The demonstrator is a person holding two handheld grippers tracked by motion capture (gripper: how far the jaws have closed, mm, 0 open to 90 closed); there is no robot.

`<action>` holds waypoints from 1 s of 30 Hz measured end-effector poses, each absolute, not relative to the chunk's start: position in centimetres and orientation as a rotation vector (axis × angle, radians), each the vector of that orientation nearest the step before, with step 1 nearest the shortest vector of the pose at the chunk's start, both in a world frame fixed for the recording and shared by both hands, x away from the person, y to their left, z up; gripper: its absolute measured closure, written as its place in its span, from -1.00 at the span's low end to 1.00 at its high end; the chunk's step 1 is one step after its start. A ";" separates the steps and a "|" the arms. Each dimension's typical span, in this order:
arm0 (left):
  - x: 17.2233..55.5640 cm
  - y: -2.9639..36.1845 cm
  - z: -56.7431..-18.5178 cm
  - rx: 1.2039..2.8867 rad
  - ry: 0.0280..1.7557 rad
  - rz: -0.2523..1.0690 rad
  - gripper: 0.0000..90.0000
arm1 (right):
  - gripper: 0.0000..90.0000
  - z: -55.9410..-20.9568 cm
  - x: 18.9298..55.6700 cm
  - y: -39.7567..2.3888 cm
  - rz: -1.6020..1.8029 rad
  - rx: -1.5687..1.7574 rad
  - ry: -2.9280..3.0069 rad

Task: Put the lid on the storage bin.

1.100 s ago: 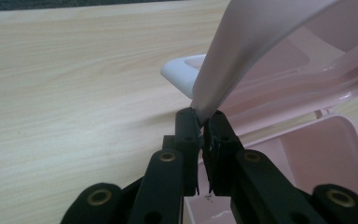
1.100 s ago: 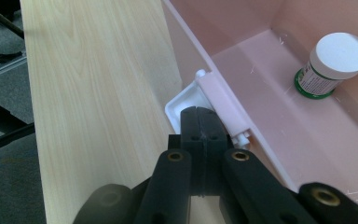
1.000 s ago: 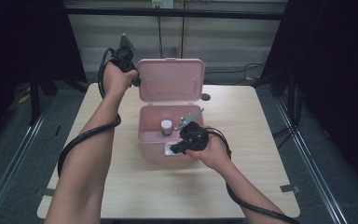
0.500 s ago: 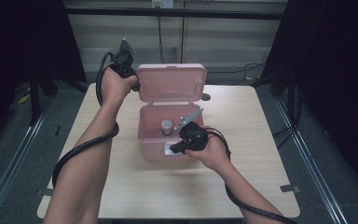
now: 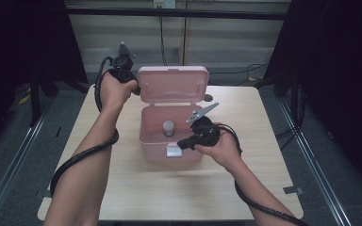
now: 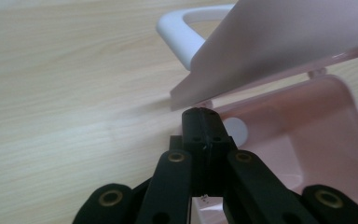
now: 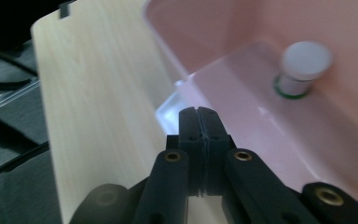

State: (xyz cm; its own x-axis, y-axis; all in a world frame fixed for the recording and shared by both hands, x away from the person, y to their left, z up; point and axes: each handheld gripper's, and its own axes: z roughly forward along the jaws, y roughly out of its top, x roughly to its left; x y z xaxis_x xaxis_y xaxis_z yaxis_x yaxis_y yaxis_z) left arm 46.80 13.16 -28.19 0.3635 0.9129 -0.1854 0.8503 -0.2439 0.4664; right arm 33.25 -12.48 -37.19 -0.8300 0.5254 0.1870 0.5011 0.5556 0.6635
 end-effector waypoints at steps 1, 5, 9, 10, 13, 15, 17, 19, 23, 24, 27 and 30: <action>46.8 13.2 -28.2 2.127 1.524 0.149 1.00 | 0.98 -37.0 33.4 -12.7 1.142 0.902 2.739; 47.2 13.9 -28.2 2.165 1.542 0.143 0.98 | 1.00 -36.7 33.7 -13.2 1.128 0.929 2.729; 47.7 15.0 -27.8 2.144 1.566 0.148 0.94 | 1.00 -37.1 34.0 -13.1 1.108 0.919 2.744; 47.9 15.3 -27.6 2.123 1.579 0.139 0.94 | 1.00 -37.1 34.0 -13.1 1.108 0.919 2.744; 48.9 16.2 -26.9 2.080 1.596 0.133 0.93 | 1.00 -37.3 34.2 -12.9 1.108 0.915 2.765; 49.9 16.3 -25.8 2.067 1.596 0.136 0.93 | 1.00 -37.3 34.3 -12.9 1.113 0.912 2.771; 50.4 15.9 -25.0 2.059 1.575 0.144 0.93 | 1.00 -37.3 34.3 -12.9 1.104 0.914 2.776; 50.7 15.3 -24.4 2.077 1.549 0.154 0.93 | 1.00 -37.1 34.5 -13.2 1.120 0.923 2.774; 51.1 14.3 -24.2 2.079 1.522 0.129 0.91 | 1.00 -36.6 34.9 -13.8 1.125 0.956 2.755; 51.2 14.1 -24.3 2.074 1.507 0.119 0.91 | 1.00 -36.5 35.0 -14.1 1.120 0.960 2.747; 51.3 13.7 -24.4 2.089 1.494 0.115 0.92 | 1.00 -36.3 35.5 -14.9 1.114 0.981 2.724; 51.2 13.6 -24.5 2.084 1.493 0.104 0.92 | 1.00 -36.2 36.0 -15.4 1.123 1.004 2.705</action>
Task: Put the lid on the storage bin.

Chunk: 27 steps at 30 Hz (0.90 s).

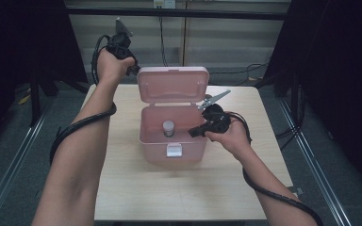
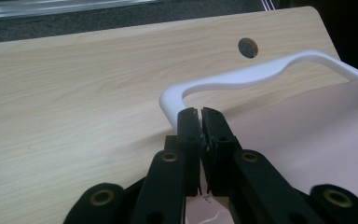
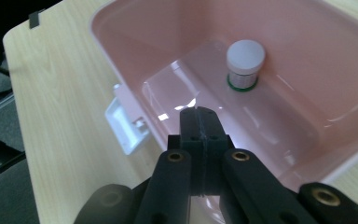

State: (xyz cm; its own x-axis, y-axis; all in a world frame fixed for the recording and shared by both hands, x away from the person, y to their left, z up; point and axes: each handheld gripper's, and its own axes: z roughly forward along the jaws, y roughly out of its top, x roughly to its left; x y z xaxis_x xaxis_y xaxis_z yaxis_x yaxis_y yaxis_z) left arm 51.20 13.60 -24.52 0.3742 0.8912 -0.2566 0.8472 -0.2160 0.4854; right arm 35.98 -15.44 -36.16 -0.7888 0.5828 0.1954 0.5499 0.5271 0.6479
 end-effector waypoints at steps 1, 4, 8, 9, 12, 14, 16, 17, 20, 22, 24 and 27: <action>51.1 13.7 -24.5 2.084 1.489 0.102 0.92 | 1.00 -36.2 36.0 -15.4 1.123 1.004 2.705; 50.9 13.9 -24.5 2.087 1.481 0.094 0.92 | 1.00 -36.0 36.4 -15.8 1.137 1.019 2.689; 50.6 13.9 -24.7 2.079 1.483 0.083 0.91 | 1.00 -35.5 36.8 -16.3 1.163 1.037 2.660; 50.5 14.0 -24.8 2.083 1.482 0.087 0.91 | 1.00 -35.5 36.8 -16.3 1.163 1.037 2.660; 50.3 14.1 -25.1 2.088 1.483 0.079 0.90 | 1.00 -35.4 36.8 -16.4 1.159 1.038 2.657; 50.1 14.2 -25.3 2.089 1.491 0.071 0.90 | 1.00 -35.3 36.7 -16.4 1.157 1.040 2.657; 50.0 14.3 -25.5 2.092 1.494 0.067 0.90 | 1.00 -35.1 36.8 -16.6 1.147 1.036 2.653; 49.9 14.4 -25.5 2.099 1.487 0.065 0.90 | 1.00 -35.1 36.8 -16.6 1.147 1.036 2.653; 49.7 14.4 -25.6 2.102 1.483 0.053 0.91 | 1.00 -34.9 36.7 -16.6 1.154 1.037 2.647; 49.7 14.4 -25.6 2.087 1.491 0.063 0.89 | 1.00 -34.9 36.7 -16.6 1.151 1.037 2.649; 49.8 14.5 -25.3 2.072 1.485 0.068 0.86 | 1.00 -35.0 36.7 -16.5 1.156 1.031 2.652; 50.0 14.2 -24.7 2.061 1.473 0.057 0.87 | 1.00 -34.9 36.7 -16.5 1.159 1.029 2.651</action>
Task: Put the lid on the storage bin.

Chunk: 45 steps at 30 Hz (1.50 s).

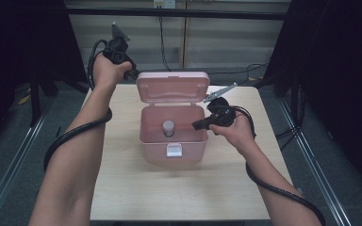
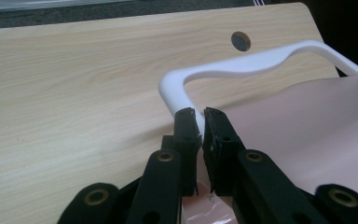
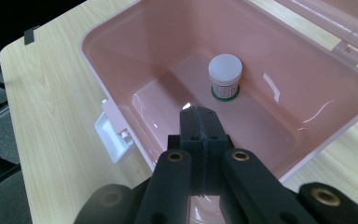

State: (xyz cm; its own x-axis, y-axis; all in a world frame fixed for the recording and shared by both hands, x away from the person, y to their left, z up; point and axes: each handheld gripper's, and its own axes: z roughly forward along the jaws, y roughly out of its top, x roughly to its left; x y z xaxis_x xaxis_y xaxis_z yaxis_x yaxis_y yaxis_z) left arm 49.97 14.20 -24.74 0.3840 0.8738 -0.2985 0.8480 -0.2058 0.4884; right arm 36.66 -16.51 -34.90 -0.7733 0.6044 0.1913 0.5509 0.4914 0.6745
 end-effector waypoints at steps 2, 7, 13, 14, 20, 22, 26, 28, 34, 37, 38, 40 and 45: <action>49.9 13.8 -24.4 2.069 1.455 0.055 0.89 | 1.00 -34.8 36.7 -16.6 1.154 1.028 2.653; 49.6 12.9 -24.5 2.094 1.442 0.031 0.89 | 1.00 -34.6 36.9 -17.1 1.169 1.046 2.634; 49.2 13.0 -25.2 2.100 1.439 0.028 0.89 | 1.00 -34.5 36.9 -17.1 1.182 1.051 2.628; 49.1 13.1 -25.2 2.092 1.444 0.028 0.88 | 1.00 -34.5 36.9 -17.1 1.178 1.042 2.617; 48.6 13.3 -25.6 2.089 1.445 0.027 0.88 | 1.00 -34.0 37.1 -17.0 1.187 1.032 2.601; 48.5 13.4 -25.8 2.094 1.441 0.022 0.88 | 1.00 -33.8 37.2 -17.1 1.190 1.039 2.596; 48.3 13.6 -26.5 2.099 1.446 0.017 0.87 | 1.00 -33.7 37.3 -17.1 1.187 1.048 2.592; 48.2 13.6 -26.8 2.104 1.450 0.008 0.87 | 1.00 -33.8 37.3 -17.1 1.193 1.044 2.593; 48.0 13.8 -27.7 2.110 1.459 0.000 0.87 | 1.00 -33.9 37.1 -17.3 1.190 1.039 2.590; 47.9 13.8 -28.0 2.115 1.456 -0.001 0.86 | 1.00 -33.8 37.0 -17.6 1.183 1.042 2.592; 47.8 13.8 -28.0 2.116 1.456 0.006 0.86 | 1.00 -33.8 37.0 -17.6 1.183 1.042 2.592; 47.7 13.8 -28.1 2.126 1.451 0.014 0.84 | 1.00 -33.9 36.9 -17.8 1.190 1.042 2.589; 47.5 13.9 -28.6 2.119 1.457 0.029 0.53 | 1.00 -34.1 36.5 -18.1 1.200 1.033 2.588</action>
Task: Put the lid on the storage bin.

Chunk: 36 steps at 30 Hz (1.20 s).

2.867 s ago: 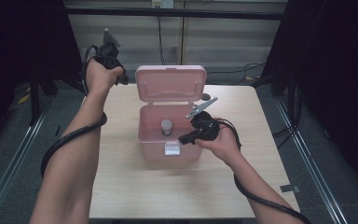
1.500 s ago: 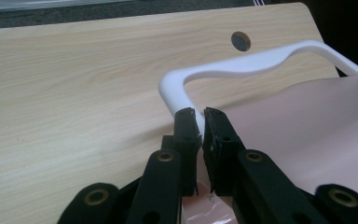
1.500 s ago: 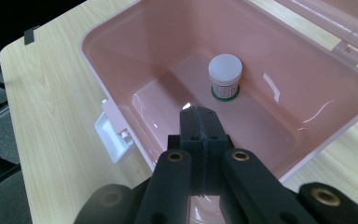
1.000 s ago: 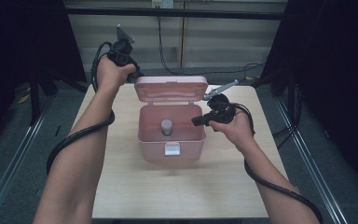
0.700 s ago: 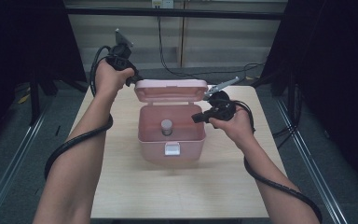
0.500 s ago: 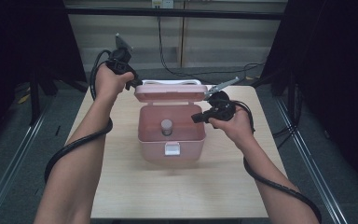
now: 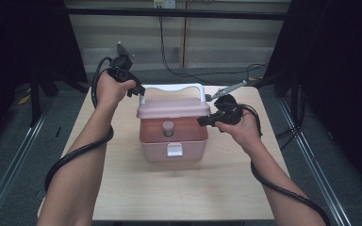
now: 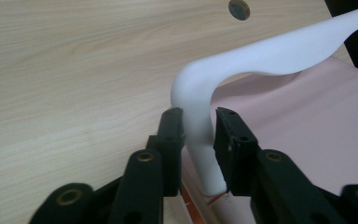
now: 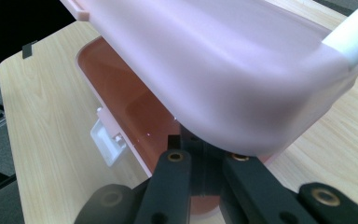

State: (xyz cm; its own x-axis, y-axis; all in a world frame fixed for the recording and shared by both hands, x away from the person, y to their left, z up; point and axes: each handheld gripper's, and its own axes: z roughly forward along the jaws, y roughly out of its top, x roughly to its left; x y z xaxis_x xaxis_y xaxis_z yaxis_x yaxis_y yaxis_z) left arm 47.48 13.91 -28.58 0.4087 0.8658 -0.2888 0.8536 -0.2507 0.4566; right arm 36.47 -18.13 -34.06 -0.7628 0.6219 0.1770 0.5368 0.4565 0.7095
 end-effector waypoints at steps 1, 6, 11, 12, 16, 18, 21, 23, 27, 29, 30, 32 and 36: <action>47.4 13.9 -28.6 2.120 1.460 0.047 0.53 | 1.00 -34.1 36.5 -18.1 1.200 1.033 2.588; 47.2 14.2 -29.0 2.124 1.472 0.084 0.09 | 1.00 -34.1 36.1 -18.5 1.199 1.036 2.586; 46.8 14.6 -29.6 2.129 1.491 0.102 -0.21 | 1.00 -34.8 35.7 -18.4 1.190 1.019 2.601; 46.7 14.7 -29.7 2.122 1.494 0.108 -0.24 | 1.00 -34.9 35.6 -18.3 1.186 1.029 2.599; 46.5 15.2 -29.9 2.120 1.503 0.119 -0.34 | 0.97 -35.3 35.2 -18.4 1.189 1.027 2.609; 46.3 15.4 -30.1 2.121 1.500 0.123 -0.37 | 0.96 -35.5 35.1 -18.3 1.176 1.015 2.617; 46.1 16.0 -30.4 2.123 1.500 0.140 -0.43 | 0.91 -35.6 34.9 -18.2 1.183 1.010 2.616; 45.9 16.3 -30.6 2.122 1.505 0.145 -0.45 | 0.89 -35.6 34.8 -18.1 1.183 1.003 2.624; 45.6 17.2 -31.1 2.117 1.517 0.156 -0.48 | 0.80 -35.7 34.3 -18.0 1.173 0.985 2.628; 45.4 17.7 -31.4 2.121 1.523 0.159 -0.48 | 0.77 -35.8 34.1 -18.0 1.178 0.978 2.622; 45.3 17.8 -31.5 2.117 1.528 0.161 -0.49 | 0.73 -35.9 34.0 -18.0 1.178 0.983 2.621; 45.2 18.1 -31.7 2.120 1.529 0.166 -0.49 | 0.69 -36.0 33.9 -18.1 1.173 0.977 2.621; 44.9 18.7 -32.1 2.123 1.531 0.173 -0.49 | 0.63 -36.1 33.6 -18.4 1.189 1.000 2.603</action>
State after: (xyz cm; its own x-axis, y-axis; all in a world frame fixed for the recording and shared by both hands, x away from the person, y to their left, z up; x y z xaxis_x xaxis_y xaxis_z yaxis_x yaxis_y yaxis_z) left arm 44.87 18.70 -32.09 0.3551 0.9154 -0.1896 0.8499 -0.2317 0.4732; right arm 33.65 -18.41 -36.14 -0.7772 0.6077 0.1636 0.5215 0.4764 0.7079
